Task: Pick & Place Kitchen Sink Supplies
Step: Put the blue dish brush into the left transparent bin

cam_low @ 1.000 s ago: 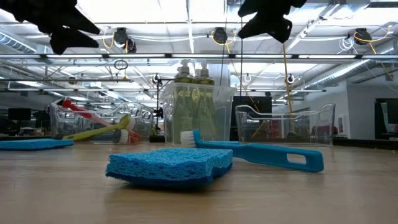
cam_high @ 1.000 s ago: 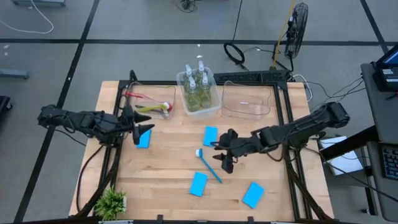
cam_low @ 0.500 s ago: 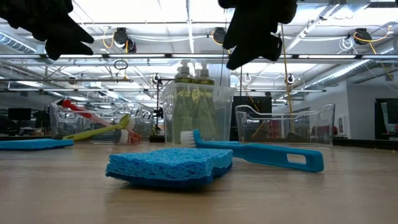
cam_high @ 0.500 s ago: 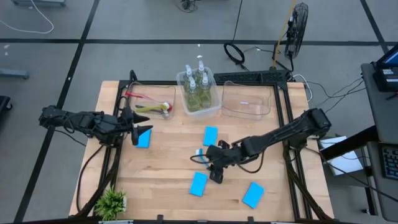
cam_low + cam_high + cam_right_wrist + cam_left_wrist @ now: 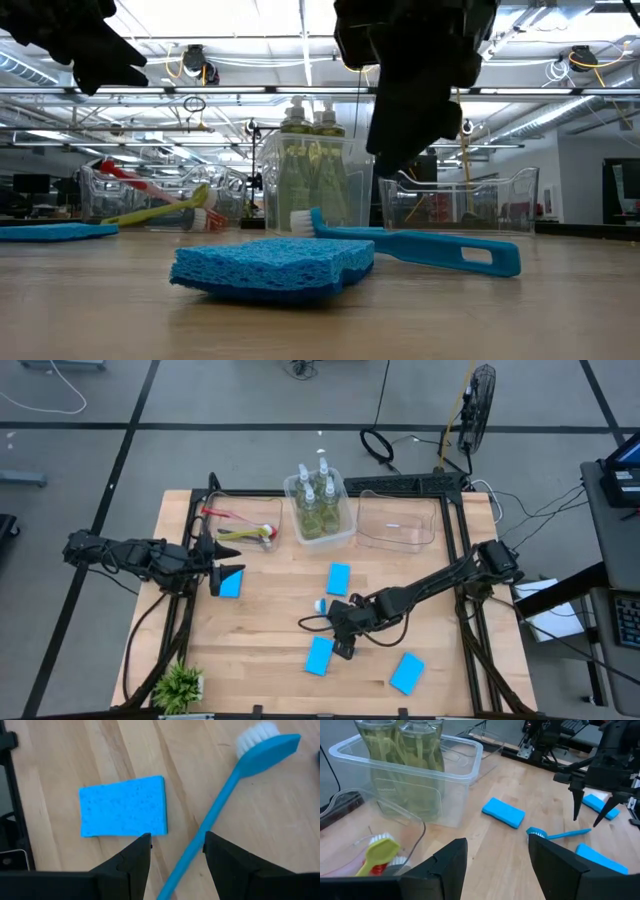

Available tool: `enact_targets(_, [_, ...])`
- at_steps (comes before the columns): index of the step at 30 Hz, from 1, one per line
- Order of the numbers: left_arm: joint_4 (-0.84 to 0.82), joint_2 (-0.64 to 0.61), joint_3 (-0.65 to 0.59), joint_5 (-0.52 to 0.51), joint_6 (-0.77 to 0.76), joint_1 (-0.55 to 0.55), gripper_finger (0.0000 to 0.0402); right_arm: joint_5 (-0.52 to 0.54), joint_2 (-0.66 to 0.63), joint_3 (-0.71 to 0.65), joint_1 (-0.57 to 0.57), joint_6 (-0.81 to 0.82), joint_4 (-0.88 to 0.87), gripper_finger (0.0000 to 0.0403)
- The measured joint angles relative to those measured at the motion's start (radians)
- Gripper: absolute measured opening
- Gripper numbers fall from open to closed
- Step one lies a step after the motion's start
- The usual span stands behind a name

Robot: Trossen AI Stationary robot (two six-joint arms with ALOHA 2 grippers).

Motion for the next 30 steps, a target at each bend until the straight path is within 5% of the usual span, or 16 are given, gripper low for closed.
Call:
enact_targets(22, [0.000, 0.000, 0.000, -0.001, 0.018, 0.000, 0.0214, -0.021, 0.096, -0.001, 0.004, 0.044, -0.057, 0.0170])
enact_targets(30, [0.000, 0.000, 0.000, -0.002, 0.018, 0.000, 0.0214, -0.022, 0.102, -0.001, 0.004, 0.048, -0.105, 0.0134])
